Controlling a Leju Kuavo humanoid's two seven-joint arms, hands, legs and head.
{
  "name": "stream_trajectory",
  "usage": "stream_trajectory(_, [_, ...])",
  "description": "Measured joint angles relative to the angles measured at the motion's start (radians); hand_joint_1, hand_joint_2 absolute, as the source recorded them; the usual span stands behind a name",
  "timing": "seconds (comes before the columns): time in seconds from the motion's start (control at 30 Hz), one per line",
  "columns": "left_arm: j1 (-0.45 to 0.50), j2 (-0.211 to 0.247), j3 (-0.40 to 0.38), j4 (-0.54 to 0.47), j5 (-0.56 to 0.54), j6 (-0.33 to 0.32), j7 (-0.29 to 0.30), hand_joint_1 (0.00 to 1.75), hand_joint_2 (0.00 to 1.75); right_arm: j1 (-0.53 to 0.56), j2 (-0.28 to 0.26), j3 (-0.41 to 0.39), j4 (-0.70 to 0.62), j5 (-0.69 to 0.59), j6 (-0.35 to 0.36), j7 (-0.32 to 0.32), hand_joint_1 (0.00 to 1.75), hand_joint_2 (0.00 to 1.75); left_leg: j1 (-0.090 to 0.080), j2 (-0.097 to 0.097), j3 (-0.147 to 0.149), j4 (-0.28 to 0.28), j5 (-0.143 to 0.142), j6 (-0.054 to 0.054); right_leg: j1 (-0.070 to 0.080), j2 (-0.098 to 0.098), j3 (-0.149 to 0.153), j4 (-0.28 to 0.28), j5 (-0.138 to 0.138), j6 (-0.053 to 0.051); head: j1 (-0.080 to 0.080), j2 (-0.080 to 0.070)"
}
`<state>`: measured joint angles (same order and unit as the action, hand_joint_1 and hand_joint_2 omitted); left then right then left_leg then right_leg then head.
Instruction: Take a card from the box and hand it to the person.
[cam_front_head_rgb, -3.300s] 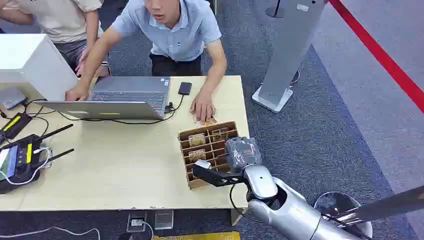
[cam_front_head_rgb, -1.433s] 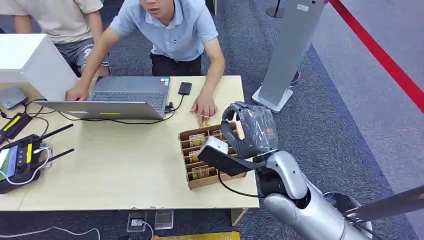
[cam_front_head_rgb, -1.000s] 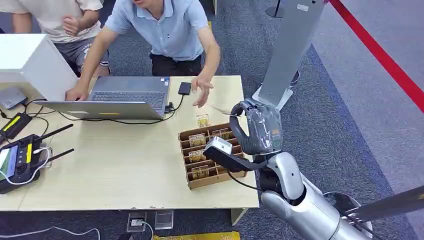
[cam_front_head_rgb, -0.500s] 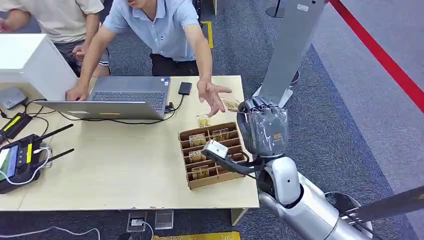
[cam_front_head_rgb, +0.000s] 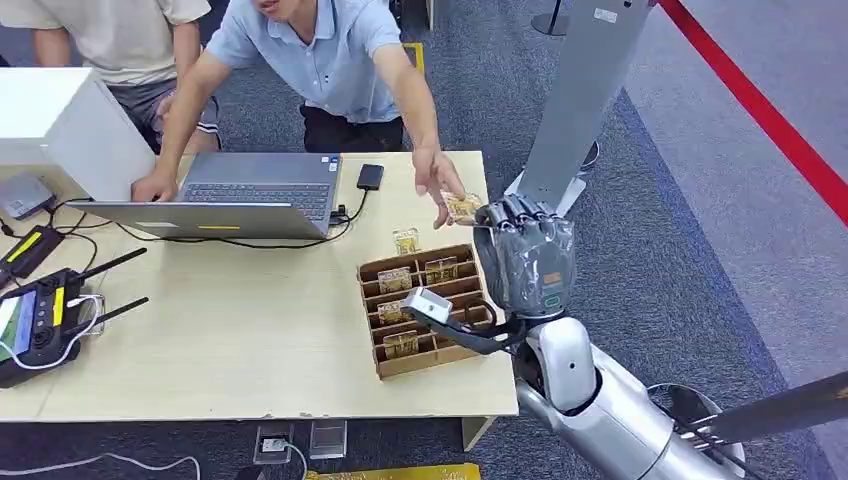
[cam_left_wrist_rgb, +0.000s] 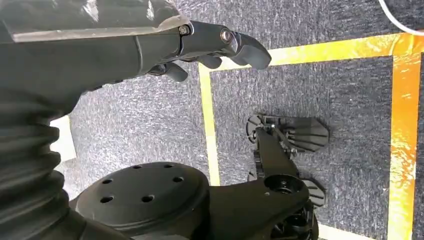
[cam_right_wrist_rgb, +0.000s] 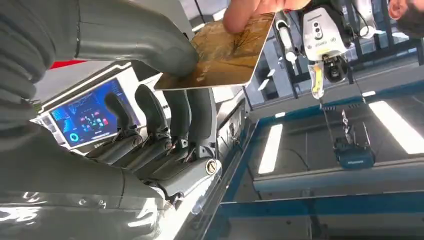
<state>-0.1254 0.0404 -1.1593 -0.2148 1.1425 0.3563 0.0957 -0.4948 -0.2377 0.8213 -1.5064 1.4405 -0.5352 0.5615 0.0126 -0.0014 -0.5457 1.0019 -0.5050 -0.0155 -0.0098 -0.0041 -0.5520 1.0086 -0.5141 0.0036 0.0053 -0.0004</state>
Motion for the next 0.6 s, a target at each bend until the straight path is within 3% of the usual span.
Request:
stream_trajectory(0.07, [0.000, 0.000, 0.000, 0.000, 0.000, 0.001, 0.000, 0.00, 1.75, 0.000, 0.000, 0.000, 0.006, 0.000, 0.000, 0.000, 1.43, 1.75, 0.000, 0.000, 0.000, 0.000, 0.000, 0.000, 0.000, 0.000, 0.000, 0.000, 0.000, 0.000, 0.000, 0.000])
stream_trajectory(0.1, [0.000, 0.000, 0.000, 0.000, 0.000, 0.002, 0.000, 0.00, 1.75, 0.000, 0.000, 0.000, 0.010, 0.000, 0.001, 0.000, 0.00, 1.75, 0.000, 0.000, 0.000, 0.000, 0.000, 0.000, 0.000, 0.000, 0.000, 0.000, 0.000, 0.000, 0.000, 0.000])
stream_trajectory(0.2, [0.000, 0.000, 0.000, 0.000, 0.000, 0.002, 0.000, 0.00, 1.75, 0.000, 0.003, 0.000, 0.018, 0.000, 0.002, 0.000, 0.00, 1.75, 0.000, 0.000, 0.000, 0.000, 0.000, 0.000, 0.000, 0.000, 0.000, 0.000, 0.000, 0.000, 0.000, 0.000])
stream_trajectory(0.23, [0.000, 0.000, 0.000, 0.000, 0.000, 0.002, 0.000, 0.00, 0.00, 0.000, 0.005, 0.000, 0.021, 0.000, 0.002, 0.000, 0.00, 1.75, 0.000, 0.000, 0.000, 0.000, 0.000, 0.000, 0.000, 0.000, 0.000, 0.000, 0.000, 0.000, 0.000, 0.000])
stream_trajectory(0.47, [0.001, 0.000, 0.000, 0.000, 0.002, -0.002, -0.003, 0.00, 0.00, 0.000, 0.010, 0.000, 0.030, -0.028, -0.003, -0.001, 0.00, 1.75, 0.000, 0.000, 0.000, 0.000, 0.000, 0.000, 0.000, 0.000, 0.000, 0.000, 0.000, 0.000, 0.000, 0.000])
stream_trajectory(0.6, [0.005, 0.000, 0.000, 0.000, 0.012, 0.003, -0.004, 0.00, 0.00, 0.000, 0.012, -0.002, 0.030, -0.220, -0.051, -0.051, 0.00, 1.75, 0.000, 0.000, 0.000, 0.000, 0.000, 0.000, 0.000, 0.000, 0.000, 0.000, 0.000, 0.000, 0.000, 0.000])
